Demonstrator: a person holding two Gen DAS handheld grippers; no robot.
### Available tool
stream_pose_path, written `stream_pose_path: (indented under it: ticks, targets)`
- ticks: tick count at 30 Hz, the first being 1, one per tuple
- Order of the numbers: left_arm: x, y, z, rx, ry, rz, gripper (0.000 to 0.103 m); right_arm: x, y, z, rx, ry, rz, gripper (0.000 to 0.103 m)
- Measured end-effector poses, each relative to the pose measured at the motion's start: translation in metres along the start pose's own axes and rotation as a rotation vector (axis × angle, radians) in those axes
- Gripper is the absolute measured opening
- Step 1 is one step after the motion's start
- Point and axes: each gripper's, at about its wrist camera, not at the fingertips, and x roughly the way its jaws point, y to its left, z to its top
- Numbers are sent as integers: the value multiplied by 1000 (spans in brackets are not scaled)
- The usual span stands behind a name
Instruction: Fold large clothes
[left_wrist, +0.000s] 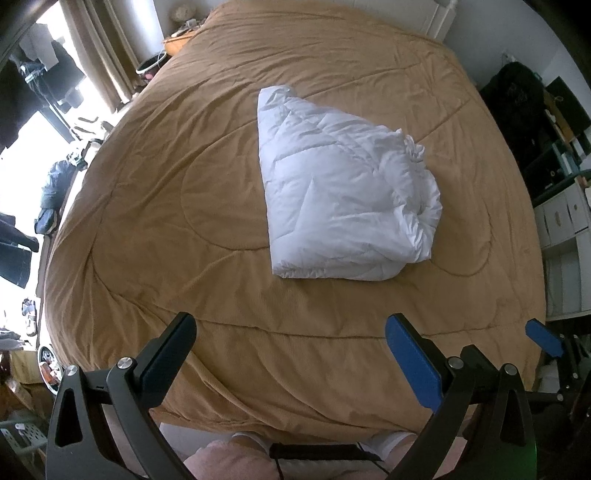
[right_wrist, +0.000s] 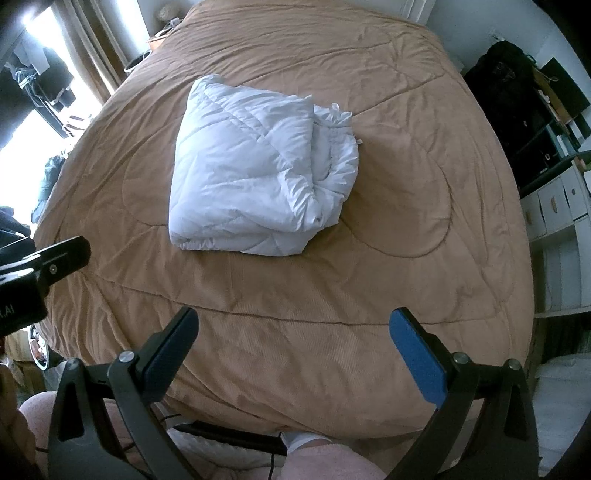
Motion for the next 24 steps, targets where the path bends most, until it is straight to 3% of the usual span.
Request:
stream_pose_path:
  ticks: [24]
  targets:
    - [3,1,-1,-12,5,4,102,4,-4,5,-14,14,5,103]
